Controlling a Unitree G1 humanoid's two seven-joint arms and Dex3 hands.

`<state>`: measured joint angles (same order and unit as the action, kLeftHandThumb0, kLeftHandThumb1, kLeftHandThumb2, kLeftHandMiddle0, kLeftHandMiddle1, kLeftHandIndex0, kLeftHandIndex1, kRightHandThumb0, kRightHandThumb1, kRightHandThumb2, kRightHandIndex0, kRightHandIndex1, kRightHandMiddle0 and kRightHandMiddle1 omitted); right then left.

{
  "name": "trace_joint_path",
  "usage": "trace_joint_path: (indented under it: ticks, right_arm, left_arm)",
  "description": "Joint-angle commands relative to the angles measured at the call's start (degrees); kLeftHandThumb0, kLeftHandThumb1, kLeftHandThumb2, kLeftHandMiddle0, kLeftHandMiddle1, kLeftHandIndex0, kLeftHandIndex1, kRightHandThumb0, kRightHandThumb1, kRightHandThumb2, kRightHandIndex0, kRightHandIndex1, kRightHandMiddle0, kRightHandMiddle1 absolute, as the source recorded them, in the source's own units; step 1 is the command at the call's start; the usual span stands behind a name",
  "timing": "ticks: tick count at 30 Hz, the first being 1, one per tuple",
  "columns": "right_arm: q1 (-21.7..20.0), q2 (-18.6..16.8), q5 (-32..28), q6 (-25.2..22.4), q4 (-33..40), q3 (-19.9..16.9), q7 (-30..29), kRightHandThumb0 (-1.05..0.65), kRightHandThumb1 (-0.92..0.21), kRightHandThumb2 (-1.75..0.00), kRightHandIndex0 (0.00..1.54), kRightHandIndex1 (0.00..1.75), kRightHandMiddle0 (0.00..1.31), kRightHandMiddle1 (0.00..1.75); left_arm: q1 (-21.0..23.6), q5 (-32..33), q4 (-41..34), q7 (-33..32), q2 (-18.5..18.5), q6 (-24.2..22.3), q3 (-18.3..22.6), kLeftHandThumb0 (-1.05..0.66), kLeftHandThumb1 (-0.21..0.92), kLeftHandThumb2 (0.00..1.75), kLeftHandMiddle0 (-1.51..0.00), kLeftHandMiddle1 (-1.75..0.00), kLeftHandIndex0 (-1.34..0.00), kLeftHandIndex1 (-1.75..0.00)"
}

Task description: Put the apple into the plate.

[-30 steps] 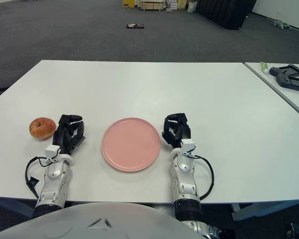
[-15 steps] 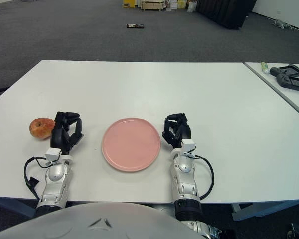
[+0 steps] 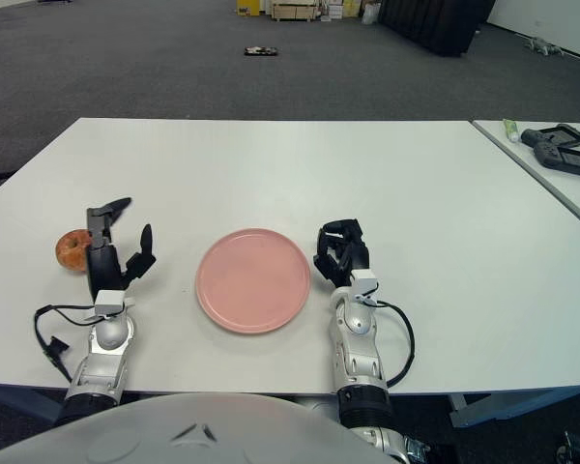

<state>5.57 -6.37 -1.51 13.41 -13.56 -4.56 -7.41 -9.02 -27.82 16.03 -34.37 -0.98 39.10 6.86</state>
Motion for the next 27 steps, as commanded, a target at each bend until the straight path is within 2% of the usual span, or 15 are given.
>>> trace_joint_path:
  ticks: [1, 5, 9, 16, 18, 21, 24, 25, 27]
  right_arm:
    - [1.18, -0.78, -0.72, -2.57, -2.24, -0.4, -0.54, -0.36, -0.77, -0.74, 0.52, 1.37, 0.28, 1.75]
    - [1.15, -0.8, -0.7, -2.9, -2.14, -0.39, -0.67, -0.36, -0.78, -0.73, 0.51, 1.37, 0.27, 1.75]
    - [1.12, -0.79, -0.76, -3.17, -2.06, -0.37, -0.67, -0.36, -0.79, -0.72, 0.51, 1.37, 0.27, 1.75]
    - [1.16, -0.6, -0.85, -3.35, -2.06, -0.29, -0.31, -0.36, -0.79, -0.71, 0.5, 1.36, 0.27, 1.75]
    - [1.12, -0.58, -0.83, -3.42, -2.08, -0.31, -0.34, -0.36, -0.79, -0.71, 0.5, 1.36, 0.27, 1.75]
    - [1.07, -0.57, -0.82, -3.29, -2.16, -0.38, -0.39, -0.36, -0.79, -0.71, 0.51, 1.37, 0.27, 1.75]
    - [1.0, -0.42, -0.68, -3.21, -2.28, -0.4, -0.41, -0.36, -0.79, -0.71, 0.51, 1.37, 0.27, 1.75]
    - [0.99, -0.36, -0.6, -3.14, -2.34, -0.38, -0.39, -0.36, -0.79, -0.71, 0.51, 1.37, 0.27, 1.75]
    - [0.97, -0.28, -0.49, -3.01, -2.43, -0.38, -0.39, -0.36, -0.79, -0.71, 0.51, 1.37, 0.27, 1.75]
  left_arm:
    - [-2.11, -4.53, 2.41, -5.15, -2.06, 0.03, 0.76, -0.95, 0.72, 0.56, 0.0, -0.28, 0.0, -0.44]
    - [-1.51, -9.8, 3.04, -13.02, -3.1, -0.97, 0.38, -1.02, 0.76, 0.51, 0.0, -0.09, 0.0, -0.16]
    - [-1.14, -12.81, 2.8, -18.58, -4.29, -2.51, 0.28, -1.04, 0.78, 0.49, 0.0, -0.02, 0.0, -0.04]
    - [-1.08, -11.99, 3.47, -22.6, -5.29, -5.86, 1.11, -1.05, 0.78, 0.47, -0.02, -0.01, 0.0, 0.0]
    - [-2.1, -11.05, 3.55, -22.62, -5.26, -7.87, 1.78, -1.03, 0.77, 0.46, -0.03, -0.02, 0.0, 0.0]
    - [-1.7, -10.97, 3.02, -23.64, -4.41, -11.59, 2.04, -1.02, 0.77, 0.46, -0.04, -0.03, 0.0, 0.0]
    - [-0.96, -10.91, 3.29, -25.04, -4.28, -13.44, 1.98, -1.02, 0.78, 0.46, -0.06, -0.04, -0.01, -0.01]
    - [-0.67, -10.71, 3.6, -25.46, -4.19, -14.15, 2.02, -1.03, 0.78, 0.46, -0.03, -0.14, -0.01, -0.06]
    - [-0.41, -10.25, 3.79, -25.92, -4.06, -15.33, 1.99, -1.03, 0.79, 0.45, -0.02, -0.22, 0.0, -0.11]
